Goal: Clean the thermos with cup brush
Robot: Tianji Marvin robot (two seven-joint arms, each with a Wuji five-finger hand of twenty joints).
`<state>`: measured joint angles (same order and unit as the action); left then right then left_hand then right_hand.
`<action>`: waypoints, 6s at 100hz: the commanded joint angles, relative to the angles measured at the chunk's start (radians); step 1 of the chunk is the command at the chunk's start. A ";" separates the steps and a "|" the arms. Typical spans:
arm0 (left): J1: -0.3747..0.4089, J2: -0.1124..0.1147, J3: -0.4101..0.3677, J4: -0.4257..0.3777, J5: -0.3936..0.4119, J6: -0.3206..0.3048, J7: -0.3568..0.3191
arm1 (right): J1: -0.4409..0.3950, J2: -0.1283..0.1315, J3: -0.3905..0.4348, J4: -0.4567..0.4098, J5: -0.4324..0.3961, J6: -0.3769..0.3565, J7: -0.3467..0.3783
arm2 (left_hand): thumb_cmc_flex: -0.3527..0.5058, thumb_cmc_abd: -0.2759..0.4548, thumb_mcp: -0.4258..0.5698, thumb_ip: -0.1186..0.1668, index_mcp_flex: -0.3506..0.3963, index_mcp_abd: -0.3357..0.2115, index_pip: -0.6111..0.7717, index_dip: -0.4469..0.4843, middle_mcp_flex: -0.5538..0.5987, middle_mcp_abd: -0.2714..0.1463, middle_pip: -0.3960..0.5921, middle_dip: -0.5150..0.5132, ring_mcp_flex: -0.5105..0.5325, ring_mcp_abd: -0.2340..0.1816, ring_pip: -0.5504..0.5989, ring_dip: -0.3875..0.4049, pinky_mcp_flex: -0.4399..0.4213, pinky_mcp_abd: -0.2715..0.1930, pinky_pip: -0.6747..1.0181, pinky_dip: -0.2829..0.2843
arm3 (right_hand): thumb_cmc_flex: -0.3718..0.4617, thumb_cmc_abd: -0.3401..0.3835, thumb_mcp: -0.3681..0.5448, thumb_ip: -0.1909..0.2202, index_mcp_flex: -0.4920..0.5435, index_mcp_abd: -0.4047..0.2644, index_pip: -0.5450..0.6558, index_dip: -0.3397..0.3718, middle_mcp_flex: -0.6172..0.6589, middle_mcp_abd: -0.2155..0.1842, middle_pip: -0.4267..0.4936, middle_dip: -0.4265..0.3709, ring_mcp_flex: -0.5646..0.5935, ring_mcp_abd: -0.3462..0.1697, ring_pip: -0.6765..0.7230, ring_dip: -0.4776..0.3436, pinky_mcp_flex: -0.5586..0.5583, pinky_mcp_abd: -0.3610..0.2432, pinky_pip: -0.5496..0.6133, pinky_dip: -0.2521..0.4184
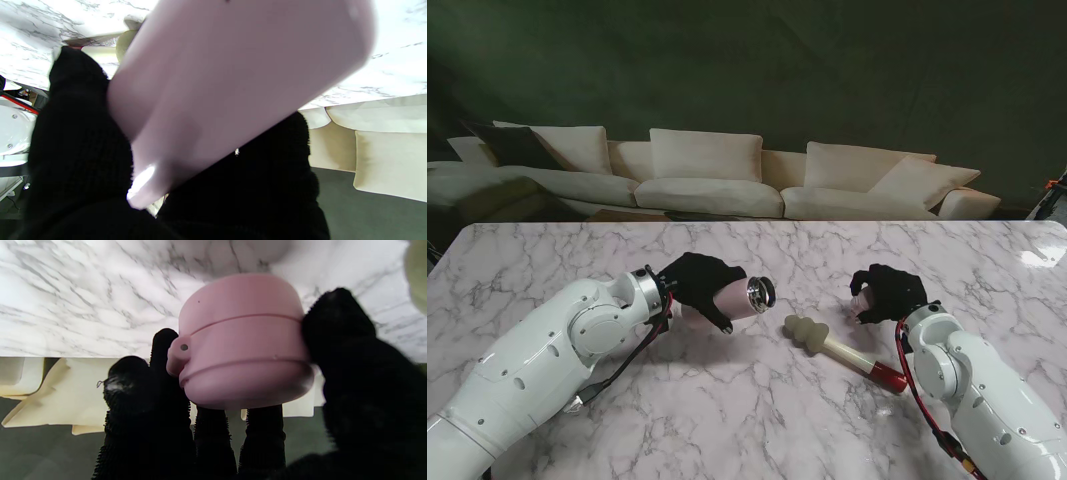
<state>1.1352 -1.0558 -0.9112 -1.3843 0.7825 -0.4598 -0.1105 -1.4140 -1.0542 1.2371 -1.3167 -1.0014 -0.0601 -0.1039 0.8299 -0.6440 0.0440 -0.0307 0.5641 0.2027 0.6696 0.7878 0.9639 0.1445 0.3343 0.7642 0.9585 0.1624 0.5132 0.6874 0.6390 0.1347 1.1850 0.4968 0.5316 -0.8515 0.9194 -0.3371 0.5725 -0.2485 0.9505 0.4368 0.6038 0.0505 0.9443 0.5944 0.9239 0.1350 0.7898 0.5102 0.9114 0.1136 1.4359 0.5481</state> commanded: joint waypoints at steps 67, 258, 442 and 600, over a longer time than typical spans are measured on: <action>-0.018 -0.009 0.014 0.018 -0.008 0.002 0.010 | -0.175 -0.044 0.122 -0.415 0.312 -0.103 0.074 | 0.386 0.370 0.366 0.045 0.100 -0.220 0.164 0.057 0.012 -0.039 0.048 0.019 0.097 -0.091 0.201 0.044 0.015 -0.099 0.056 0.017 | 0.300 0.165 0.251 0.086 0.153 -0.075 0.230 0.120 0.127 -0.051 0.062 0.067 0.144 -0.182 0.225 0.100 0.040 -0.074 0.034 0.028; -0.017 -0.027 0.027 0.025 -0.030 0.009 0.075 | -0.118 -0.098 -0.073 -0.365 0.599 -0.062 -0.010 | 0.395 0.376 0.356 0.045 0.092 -0.214 0.168 0.053 0.005 -0.035 0.053 0.017 0.097 -0.092 0.199 0.043 0.017 -0.101 0.055 0.016 | 0.313 0.204 0.248 0.084 0.133 -0.056 0.213 0.137 0.097 -0.018 0.082 0.085 0.125 -0.178 0.239 0.094 0.009 -0.047 0.031 0.033; -0.018 -0.030 0.047 0.005 -0.043 0.022 0.069 | -0.087 -0.119 -0.197 -0.372 0.513 0.197 -0.078 | 0.396 0.377 0.356 0.044 0.092 -0.214 0.167 0.054 0.005 -0.032 0.055 0.016 0.097 -0.089 0.202 0.044 0.015 -0.100 0.056 0.017 | -0.806 0.702 -0.316 0.227 -0.487 0.102 -0.443 -0.125 -0.035 -0.042 -0.187 -0.127 0.037 0.057 -0.058 0.008 -0.225 0.356 0.029 0.002; 0.003 -0.024 0.012 -0.015 -0.041 0.006 0.051 | -0.178 -0.033 0.066 -0.335 0.131 -0.308 -0.054 | 0.397 0.380 0.354 0.044 0.091 -0.213 0.168 0.057 0.003 -0.033 0.057 0.019 0.092 -0.085 0.206 0.044 0.009 -0.097 0.059 0.019 | 0.037 0.225 0.144 0.241 -0.475 -0.193 -0.607 -0.018 -0.420 -0.025 -0.524 -0.356 -0.335 -0.070 -0.480 -0.211 -0.590 0.333 -0.395 -0.064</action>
<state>1.1464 -1.0744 -0.9005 -1.3924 0.7457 -0.4560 -0.0470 -1.6011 -1.0816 1.3152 -1.6568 -0.8576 -0.3660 -0.1467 0.8300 -0.6440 0.0440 -0.0404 0.5665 0.2108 0.6774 0.7922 0.9639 0.1456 0.3366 0.7632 0.9587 0.1707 0.5229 0.6706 0.6389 0.1403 1.1953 0.4969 0.5944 -0.5925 1.0650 -0.0719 0.1174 -0.3989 0.3450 0.4051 0.2046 0.0372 0.3719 0.2128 0.5625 0.0971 0.2826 0.2725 0.3125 0.4708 1.0196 0.4798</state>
